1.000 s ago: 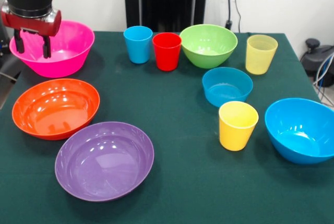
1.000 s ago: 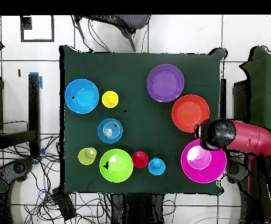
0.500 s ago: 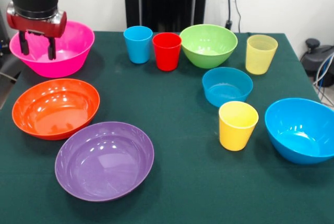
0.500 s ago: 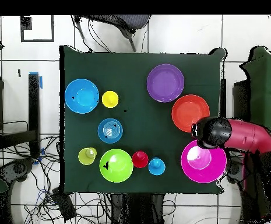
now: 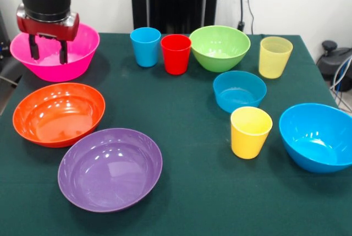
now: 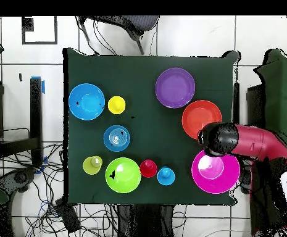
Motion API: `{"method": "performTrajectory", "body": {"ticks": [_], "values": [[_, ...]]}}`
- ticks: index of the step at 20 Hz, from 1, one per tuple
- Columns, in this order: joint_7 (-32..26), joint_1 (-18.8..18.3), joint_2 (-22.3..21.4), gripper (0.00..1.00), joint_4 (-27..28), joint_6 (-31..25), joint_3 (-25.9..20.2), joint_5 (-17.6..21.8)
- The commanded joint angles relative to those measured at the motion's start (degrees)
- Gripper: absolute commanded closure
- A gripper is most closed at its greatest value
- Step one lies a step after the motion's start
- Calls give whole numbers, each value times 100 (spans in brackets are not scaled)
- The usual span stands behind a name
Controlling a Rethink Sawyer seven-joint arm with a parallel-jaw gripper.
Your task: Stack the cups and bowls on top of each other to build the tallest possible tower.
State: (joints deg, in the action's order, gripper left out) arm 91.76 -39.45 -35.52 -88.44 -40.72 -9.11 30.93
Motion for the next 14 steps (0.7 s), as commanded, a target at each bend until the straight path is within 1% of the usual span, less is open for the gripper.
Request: {"method": "performTrajectory", "body": {"ticks": [1, 9, 14], "values": [[45, 367, 289, 0, -420, -34, -230, 119], [489, 547, 311, 0, -820, 464, 3, 177], [578, 591, 354, 0, -992, 738, 96, 207]]}}
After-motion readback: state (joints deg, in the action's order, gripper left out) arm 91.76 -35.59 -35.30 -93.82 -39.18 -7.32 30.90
